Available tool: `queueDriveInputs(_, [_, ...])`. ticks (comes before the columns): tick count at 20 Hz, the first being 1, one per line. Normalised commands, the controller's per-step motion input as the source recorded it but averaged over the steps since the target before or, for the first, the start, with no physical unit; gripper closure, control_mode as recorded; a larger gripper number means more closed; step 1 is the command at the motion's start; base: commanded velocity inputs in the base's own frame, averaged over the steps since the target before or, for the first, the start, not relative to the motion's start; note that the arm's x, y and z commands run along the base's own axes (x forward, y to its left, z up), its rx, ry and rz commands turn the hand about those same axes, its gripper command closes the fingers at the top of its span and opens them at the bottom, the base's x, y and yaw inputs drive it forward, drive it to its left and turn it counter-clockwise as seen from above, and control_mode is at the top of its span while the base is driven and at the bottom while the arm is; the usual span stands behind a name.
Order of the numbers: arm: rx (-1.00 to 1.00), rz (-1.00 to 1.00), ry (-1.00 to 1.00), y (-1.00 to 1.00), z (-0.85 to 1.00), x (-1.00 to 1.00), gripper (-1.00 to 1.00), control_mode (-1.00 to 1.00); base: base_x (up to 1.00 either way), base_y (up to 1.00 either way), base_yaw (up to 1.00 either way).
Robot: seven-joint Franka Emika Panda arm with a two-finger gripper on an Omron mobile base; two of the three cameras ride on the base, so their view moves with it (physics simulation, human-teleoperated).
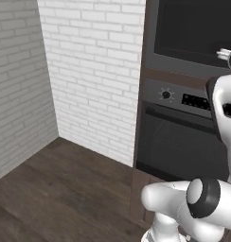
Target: Pick the bell pepper from the sink and place it in the bowl. Then pick the bowl and place it in the microwave. Then close the microwave door and press the start button.
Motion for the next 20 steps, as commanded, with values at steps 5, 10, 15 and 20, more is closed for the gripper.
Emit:
queueDriveInputs(5, [0.02,0.01,-0.02,0.28,0.07,-0.21,-1.00,-1.00,0.00,0.00,0.00])
queueDriveInputs(10, [0.02,0.01,0.00,0.57,0.06,-0.39,1.00,-1.00,0.00,0.00,0.00])
queueDriveInputs(15, [-0.01,0.00,-0.01,0.47,0.06,-0.72,1.00,-1.00,0.00,0.00,0.00])
queueDriveInputs(20, [-0.08,0.01,-0.03,0.09,0.01,-0.99,1.00,-1.00,0.00,0.00,0.00])
